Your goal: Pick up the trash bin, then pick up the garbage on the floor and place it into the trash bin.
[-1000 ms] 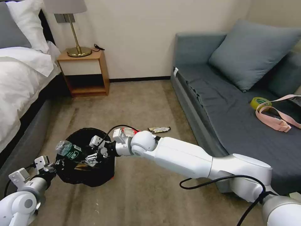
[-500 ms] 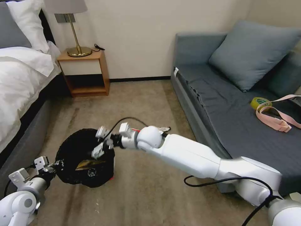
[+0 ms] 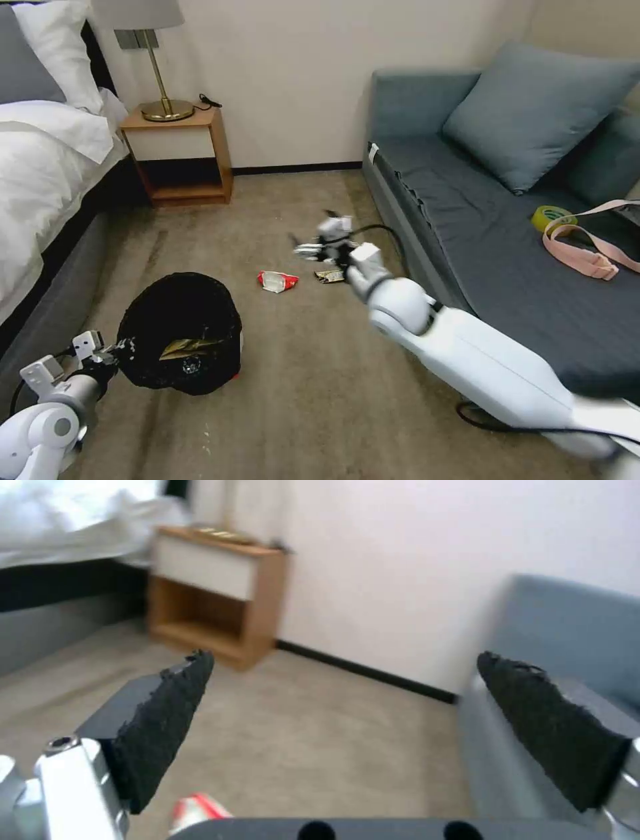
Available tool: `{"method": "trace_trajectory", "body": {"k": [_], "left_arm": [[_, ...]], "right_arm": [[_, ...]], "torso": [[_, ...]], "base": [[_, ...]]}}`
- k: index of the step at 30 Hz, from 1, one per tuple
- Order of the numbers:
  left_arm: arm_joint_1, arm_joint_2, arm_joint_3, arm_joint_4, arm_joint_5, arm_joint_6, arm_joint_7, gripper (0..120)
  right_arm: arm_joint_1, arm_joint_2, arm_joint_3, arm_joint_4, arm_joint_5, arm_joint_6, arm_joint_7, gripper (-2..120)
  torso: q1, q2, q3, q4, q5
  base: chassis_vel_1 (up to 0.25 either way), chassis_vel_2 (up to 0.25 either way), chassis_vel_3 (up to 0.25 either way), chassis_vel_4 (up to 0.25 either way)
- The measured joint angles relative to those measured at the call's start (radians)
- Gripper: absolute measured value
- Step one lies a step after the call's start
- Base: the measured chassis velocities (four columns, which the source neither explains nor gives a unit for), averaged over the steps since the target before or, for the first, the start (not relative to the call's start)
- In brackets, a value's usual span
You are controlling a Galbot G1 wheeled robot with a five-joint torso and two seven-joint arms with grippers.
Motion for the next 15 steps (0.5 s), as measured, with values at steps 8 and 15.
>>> {"method": "trace_trajectory", "body": {"k": [8,15], "left_arm": [[-0.018,0.009,0.015,-0.028,0.024,0.018,-0.023,2],[-0.014,-0.021,0.034,-0.064,0.037,0.034,-0.059,2]], "right_arm": [[-0.327,-0.074,0.300,0.219,0.040,-0.074,0.089,100],[-0.597,-0.047,0.511,0.376,0.059,-0.137,0.132,100]], "torso": [[0.000,0.000,0.000,-0.0004,-0.0003],[0.000,0.000,0.000,-0.0003,-0.0003]], "base": [[0.000,0.000,0.000,0.000],[0.000,0.000,0.000,0.000]]}}
